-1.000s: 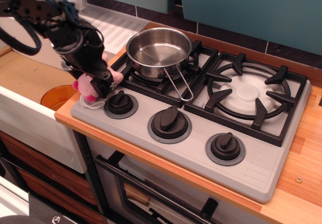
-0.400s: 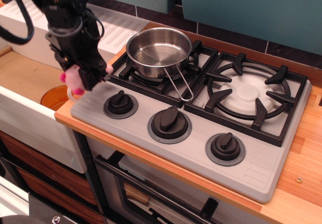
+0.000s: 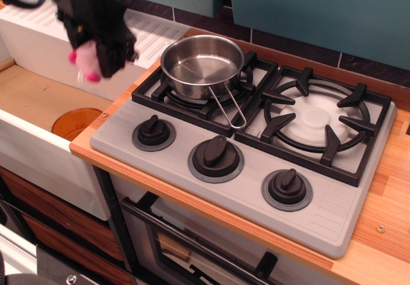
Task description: Put pan on stove and put stuffedpig in pan
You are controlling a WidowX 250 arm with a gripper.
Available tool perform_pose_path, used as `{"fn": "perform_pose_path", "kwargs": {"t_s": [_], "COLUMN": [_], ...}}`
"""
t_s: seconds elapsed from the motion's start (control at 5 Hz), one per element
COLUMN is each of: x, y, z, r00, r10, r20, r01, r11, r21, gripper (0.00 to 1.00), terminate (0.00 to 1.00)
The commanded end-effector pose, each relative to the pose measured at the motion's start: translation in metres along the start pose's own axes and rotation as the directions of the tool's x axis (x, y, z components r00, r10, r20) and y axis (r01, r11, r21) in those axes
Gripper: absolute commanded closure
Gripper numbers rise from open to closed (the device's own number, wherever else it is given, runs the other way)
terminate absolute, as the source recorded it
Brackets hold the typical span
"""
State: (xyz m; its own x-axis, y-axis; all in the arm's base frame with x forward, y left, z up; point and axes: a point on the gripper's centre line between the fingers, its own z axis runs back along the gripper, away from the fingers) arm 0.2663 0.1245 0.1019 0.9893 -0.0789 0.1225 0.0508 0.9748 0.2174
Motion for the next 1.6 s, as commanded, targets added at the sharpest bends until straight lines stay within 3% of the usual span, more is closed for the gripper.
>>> {"fn": "perform_pose_path", "kwargs": {"t_s": [0.0,0.4,0.8,1.0,1.4], "x": [0.043,0.073,0.086,0.088,0.090], "y": [-0.004,-0.016,-0.028,-0.030,-0.026], "z": [0.048,0.044,0.041,0.036,0.036], "r00": [1.000,1.000,0.999,0.998,0.997], "r10": [0.013,-0.004,0.020,0.004,-0.011], "r20": [0.003,0.023,0.027,0.067,0.079], "r01": [-0.013,0.003,-0.020,-0.005,0.011], "r11": [1.000,1.000,1.000,1.000,1.000], "r21": [0.028,0.029,0.010,0.012,0.007], "gripper": [1.00,1.00,1.00,0.00,0.00], "terminate": [0.00,0.00,0.00,0.00,0.00]}}
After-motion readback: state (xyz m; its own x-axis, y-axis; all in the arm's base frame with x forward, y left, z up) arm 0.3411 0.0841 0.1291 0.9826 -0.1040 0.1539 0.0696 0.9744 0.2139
